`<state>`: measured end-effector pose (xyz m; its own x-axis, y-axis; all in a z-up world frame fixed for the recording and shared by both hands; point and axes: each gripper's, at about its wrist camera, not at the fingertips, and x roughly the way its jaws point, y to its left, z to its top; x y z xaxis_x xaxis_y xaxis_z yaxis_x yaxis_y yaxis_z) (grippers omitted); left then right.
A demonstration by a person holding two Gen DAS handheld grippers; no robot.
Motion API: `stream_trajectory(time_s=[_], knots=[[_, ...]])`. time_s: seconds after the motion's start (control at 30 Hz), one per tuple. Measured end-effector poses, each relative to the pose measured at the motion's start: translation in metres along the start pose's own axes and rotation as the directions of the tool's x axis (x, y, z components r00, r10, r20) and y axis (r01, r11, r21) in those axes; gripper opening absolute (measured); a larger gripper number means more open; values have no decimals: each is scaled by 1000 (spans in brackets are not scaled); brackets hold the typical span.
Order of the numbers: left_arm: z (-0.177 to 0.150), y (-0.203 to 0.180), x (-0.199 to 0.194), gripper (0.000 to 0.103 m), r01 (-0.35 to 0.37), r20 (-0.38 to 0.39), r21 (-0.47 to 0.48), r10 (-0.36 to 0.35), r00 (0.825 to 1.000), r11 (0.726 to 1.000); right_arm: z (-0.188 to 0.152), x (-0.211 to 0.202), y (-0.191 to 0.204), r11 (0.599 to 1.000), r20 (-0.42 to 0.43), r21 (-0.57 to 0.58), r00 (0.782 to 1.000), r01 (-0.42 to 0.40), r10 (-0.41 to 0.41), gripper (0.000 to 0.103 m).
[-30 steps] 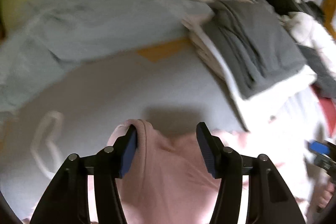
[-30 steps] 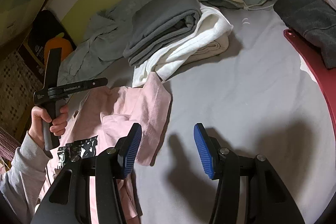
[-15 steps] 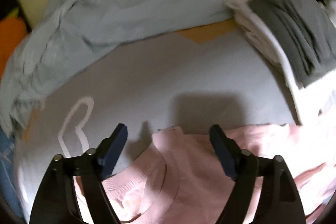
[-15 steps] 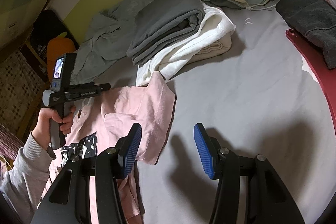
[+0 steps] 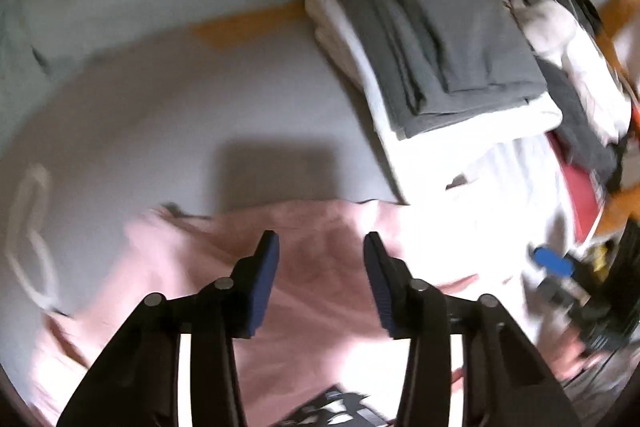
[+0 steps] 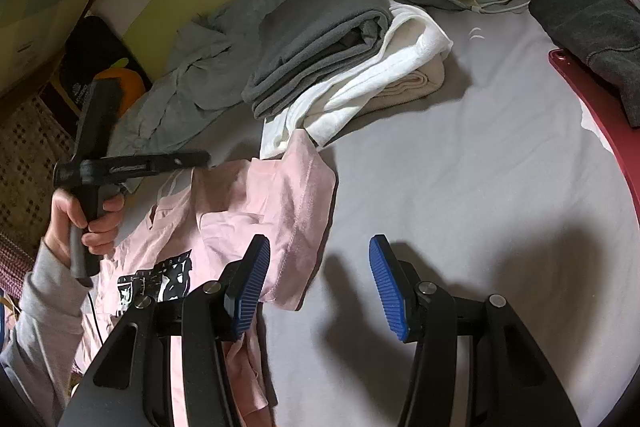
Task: Fold small clothes
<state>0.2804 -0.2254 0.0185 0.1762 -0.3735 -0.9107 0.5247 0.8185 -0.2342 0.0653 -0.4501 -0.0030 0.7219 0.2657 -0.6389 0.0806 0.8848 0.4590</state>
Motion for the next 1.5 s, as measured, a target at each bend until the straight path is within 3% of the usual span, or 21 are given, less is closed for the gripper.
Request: stream_trajectory(time_s=[0.17, 0.2, 0.23, 0.33, 0.43, 0.63, 0.73, 0.83, 0.9, 0.97, 1.03, 1.07, 1.17, 1.2, 1.27, 1.3, 1.4, 1.43, 1.5], knots=[[8, -5, 19, 37, -114, -9, -34, 114, 993, 993, 0, -1, -1, 1000, 0, 0, 1000, -2, 2, 53], [9, -7, 22, 29, -121, -11, -29, 121, 993, 992, 0, -1, -1, 1000, 0, 0, 1000, -4, 4, 53], [9, -11, 26, 9, -131, -13, -9, 131, 991, 991, 0, -1, -1, 1000, -1, 0, 1000, -7, 7, 53], [11, -23, 29, 6, -161, 16, 52, 160, 987, 986, 0, -1, -1, 1000, -3, -2, 1000, -12, 12, 53], [14, -27, 19, 6, -157, 87, 41, 153, 984, 987, 0, -2, -1, 1000, -1, -3, 1000, -12, 12, 53], [32, -13, 28, 6, -137, 87, -7, 137, 987, 991, -1, 0, 0, 1000, -7, 1, 1000, 10, -10, 53], [29, -16, 33, 7, -142, 113, 20, 139, 984, 990, 0, 0, -2, 1000, 0, 8, 1000, 14, -14, 53], [23, -17, 33, 13, -150, 152, 30, 144, 978, 988, 1, -2, -5, 1000, 12, 13, 1000, 24, -24, 53], [17, -21, 29, 25, -199, 185, 44, 187, 965, 979, 2, -2, -8, 999, 17, 22, 999, 38, -39, 53], [0, -40, 25, 51, -311, 261, 77, 281, 923, 947, 3, -1, -11, 999, 16, 34, 999, 35, -36, 53], [-14, -50, 15, 60, -396, 355, 102, 339, 871, 912, 3, -1, -11, 999, 25, 31, 999, 41, -41, 53], [-19, -53, 9, 63, -410, 380, 103, 345, 858, 906, 3, -2, -10, 999, 32, 24, 998, 49, -50, 53], [-35, -69, -16, 68, -433, 476, 80, 347, 808, 898, 3, -10, -4, 996, 88, -15, 992, 87, -85, 53], [-42, -77, -28, 71, -438, 524, 74, 338, 782, 896, 2, -15, 1, 993, 123, -38, 987, 113, -107, 53], [-49, -80, -54, 87, -448, 613, 60, 321, 722, 892, 1, -22, 9, 982, 185, -86, 971, 167, -149, 53], [-57, -85, -70, 88, -452, 663, 51, 309, 682, 891, 0, -26, 14, 975, 217, -106, 962, 194, -168, 55], [-63, -82, -113, 97, -460, 761, 24, 282, 585, 888, -1, -35, 21, 966, 292, -132, 940, 224, -178, 62], [-67, -87, -127, 99, -454, 784, 17, 270, 559, 891, -1, -38, 22, 965, 310, -136, 935, 226, -175, 62], [-74, -91, -145, 102, -420, 814, 18, 231, 533, 907, -1, -43, 24, 959, 354, -136, 916, 250, -188, 69]])
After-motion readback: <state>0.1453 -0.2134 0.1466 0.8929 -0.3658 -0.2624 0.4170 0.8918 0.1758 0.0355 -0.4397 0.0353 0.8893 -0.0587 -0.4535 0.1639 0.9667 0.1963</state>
